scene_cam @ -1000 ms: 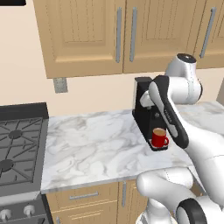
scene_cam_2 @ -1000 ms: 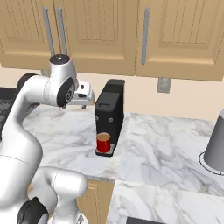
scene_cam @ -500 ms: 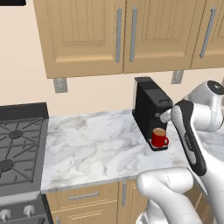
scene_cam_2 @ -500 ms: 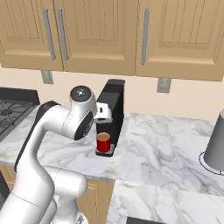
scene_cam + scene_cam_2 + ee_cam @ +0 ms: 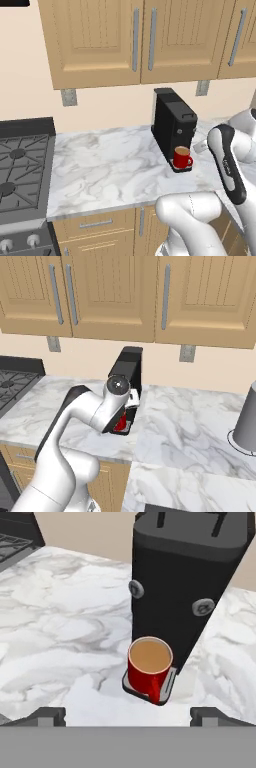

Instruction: Pick up the brewed coffee from the coffee machine and place it next to the breakfast plate on the dining counter.

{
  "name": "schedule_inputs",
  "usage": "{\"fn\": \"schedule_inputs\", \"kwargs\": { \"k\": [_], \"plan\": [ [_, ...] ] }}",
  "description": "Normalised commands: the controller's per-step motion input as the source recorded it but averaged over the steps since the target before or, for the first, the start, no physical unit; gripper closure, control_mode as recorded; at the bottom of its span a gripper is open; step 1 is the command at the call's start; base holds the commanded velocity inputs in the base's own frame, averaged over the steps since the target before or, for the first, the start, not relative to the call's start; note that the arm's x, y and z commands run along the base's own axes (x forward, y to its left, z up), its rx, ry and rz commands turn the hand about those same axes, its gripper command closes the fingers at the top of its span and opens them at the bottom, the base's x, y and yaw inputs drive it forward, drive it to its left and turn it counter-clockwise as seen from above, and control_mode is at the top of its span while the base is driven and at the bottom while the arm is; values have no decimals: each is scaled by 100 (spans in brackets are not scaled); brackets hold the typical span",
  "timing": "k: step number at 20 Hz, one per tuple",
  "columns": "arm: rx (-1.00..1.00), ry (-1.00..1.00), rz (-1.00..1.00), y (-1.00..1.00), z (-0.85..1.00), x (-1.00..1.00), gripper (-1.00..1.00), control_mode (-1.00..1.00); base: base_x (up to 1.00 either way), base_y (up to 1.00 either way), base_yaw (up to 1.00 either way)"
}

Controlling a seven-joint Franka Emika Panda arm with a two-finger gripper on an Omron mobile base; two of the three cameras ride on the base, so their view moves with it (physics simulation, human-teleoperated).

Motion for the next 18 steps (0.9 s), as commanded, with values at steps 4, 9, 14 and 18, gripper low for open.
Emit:
{"fn": "schedule_inputs", "kwargs": {
  "k": [4, 9, 14, 18],
  "plan": [
    [6, 0, 25, 0, -38, 12, -100, -100, 0, 0, 0],
    [3, 2, 18, 0, -43, 23, -100, -100, 0, 0, 0],
    [0, 10, 5, 0, -47, 29, -100, -100, 0, 0, 0],
    [0, 5, 2, 0, -34, 17, -100, -100, 0, 0, 0]
  ]
}}
